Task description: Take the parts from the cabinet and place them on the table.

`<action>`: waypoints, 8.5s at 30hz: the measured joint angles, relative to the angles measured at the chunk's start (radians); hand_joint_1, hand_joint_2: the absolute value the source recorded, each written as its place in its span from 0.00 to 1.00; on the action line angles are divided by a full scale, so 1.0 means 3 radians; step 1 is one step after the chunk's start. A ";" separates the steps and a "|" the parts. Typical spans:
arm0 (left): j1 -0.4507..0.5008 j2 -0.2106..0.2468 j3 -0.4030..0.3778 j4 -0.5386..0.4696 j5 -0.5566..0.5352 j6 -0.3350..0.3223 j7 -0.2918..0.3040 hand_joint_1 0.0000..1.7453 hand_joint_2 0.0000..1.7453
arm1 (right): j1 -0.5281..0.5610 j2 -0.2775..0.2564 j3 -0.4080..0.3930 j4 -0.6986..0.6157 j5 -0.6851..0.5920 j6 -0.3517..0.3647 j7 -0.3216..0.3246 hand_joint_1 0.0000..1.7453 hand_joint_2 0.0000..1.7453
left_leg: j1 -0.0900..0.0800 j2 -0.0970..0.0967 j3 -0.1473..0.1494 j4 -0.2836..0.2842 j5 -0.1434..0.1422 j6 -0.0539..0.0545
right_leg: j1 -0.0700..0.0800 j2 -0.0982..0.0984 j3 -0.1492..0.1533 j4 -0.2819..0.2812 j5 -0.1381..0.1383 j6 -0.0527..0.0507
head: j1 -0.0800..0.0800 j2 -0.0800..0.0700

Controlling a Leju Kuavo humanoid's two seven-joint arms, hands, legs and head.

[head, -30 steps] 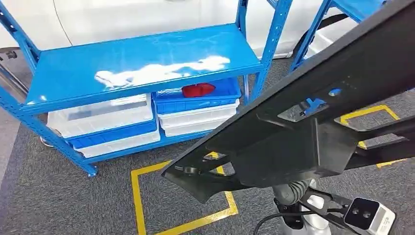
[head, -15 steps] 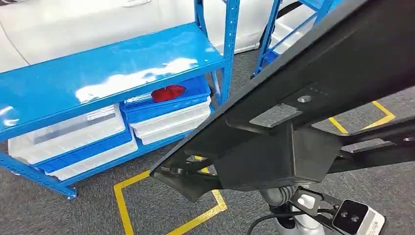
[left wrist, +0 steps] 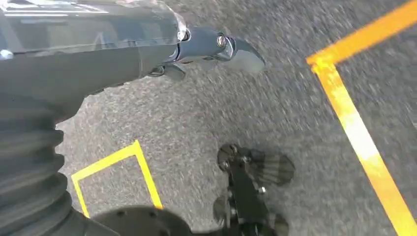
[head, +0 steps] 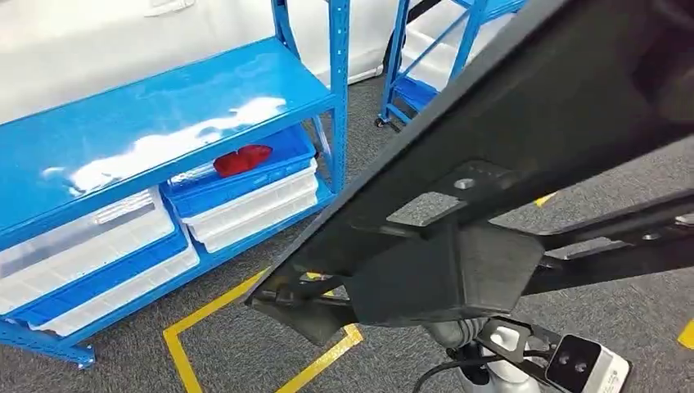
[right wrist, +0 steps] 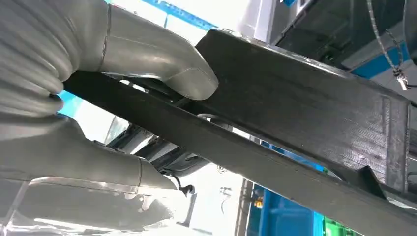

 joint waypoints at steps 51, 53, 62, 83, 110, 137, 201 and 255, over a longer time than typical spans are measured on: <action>-0.0026 0.0303 0.0118 0.0022 0.0025 0.0120 -0.0215 0.00 1.00 | -0.0153 0.0216 0.0028 0.0079 -0.0233 0.0167 0.0004 0.92 1.00 | 0.0029 -0.0402 -0.0063 0.0038 0.0026 -0.0050 | 0.0021 0.0613 -0.0043 -0.0115 0.0029 -0.0038 | 0.0000 0.0000; -0.0037 0.0306 0.0121 0.0024 0.0025 0.0125 -0.0196 0.00 1.00 | -0.0176 0.0216 0.0025 0.0081 -0.0239 0.0165 0.0003 0.92 1.00 | 0.0024 -0.0321 -0.0056 0.0021 0.0039 0.0002 | 0.0031 0.0292 -0.0123 0.0070 -0.0106 -0.0027 | 0.0000 0.0000; -0.0017 0.0294 0.0122 0.0028 0.0023 0.0097 -0.0119 0.00 1.00 | -0.0207 0.0211 0.0050 0.0116 -0.0139 -0.0052 0.0003 0.92 1.00 | -0.0031 0.0014 -0.0022 0.0025 -0.0007 -0.0020 | 0.0061 -0.0127 0.0005 -0.0110 -0.0051 -0.0069 | 0.0000 0.0000; -0.0032 0.0231 0.0090 0.0028 0.0011 0.0041 -0.0114 0.00 1.00 | -0.0202 0.0131 0.0187 0.0084 -0.0079 -0.0242 0.0001 0.92 1.00 | 0.0039 -0.0355 -0.0073 0.0034 0.0042 -0.0030 | 0.0037 0.0430 -0.0088 -0.0019 -0.0046 -0.0027 | 0.0000 0.0000; 0.0002 0.0064 0.0052 0.0027 0.0025 0.0041 -0.0015 0.00 1.00 | -0.0107 0.0047 0.0248 0.0221 0.0017 -0.0263 0.0008 0.92 1.00 | 0.0023 -0.0435 -0.0104 0.0094 0.0002 -0.0101 | 0.0037 0.0533 -0.0014 -0.0089 -0.0027 -0.0089 | 0.0000 0.0000; 0.0029 0.0043 0.0141 0.0027 0.0019 0.0111 -0.0015 0.00 1.00 | -0.0068 0.0006 0.0292 0.0338 -0.0018 -0.0387 0.0003 0.92 1.00 | 0.0009 -0.0301 -0.0219 0.0354 -0.0005 -0.0135 | 0.0037 0.0433 0.0073 -0.0147 -0.0041 -0.0149 | 0.0000 0.0000; 0.0013 -0.0009 0.0086 0.0027 0.0022 0.0064 -0.0052 0.00 1.00 | -0.0151 -0.0041 0.0357 0.0383 -0.0092 -0.0449 0.0000 0.92 1.00 | 0.0019 -0.0454 -0.0102 0.0052 0.0023 -0.0095 | 0.0018 0.0532 0.0022 -0.0131 -0.0021 -0.0065 | 0.0000 0.0000; 0.0024 0.0024 0.0142 0.0027 0.0025 0.0012 -0.0019 0.00 1.00 | -0.0074 -0.0061 0.0289 0.0324 -0.0114 -0.0411 -0.0001 0.92 1.00 | 0.0016 -0.0216 -0.0521 0.1062 -0.0535 -0.0151 | -0.0001 0.0161 0.0052 -0.0183 -0.0023 -0.0121 | 0.0000 0.0000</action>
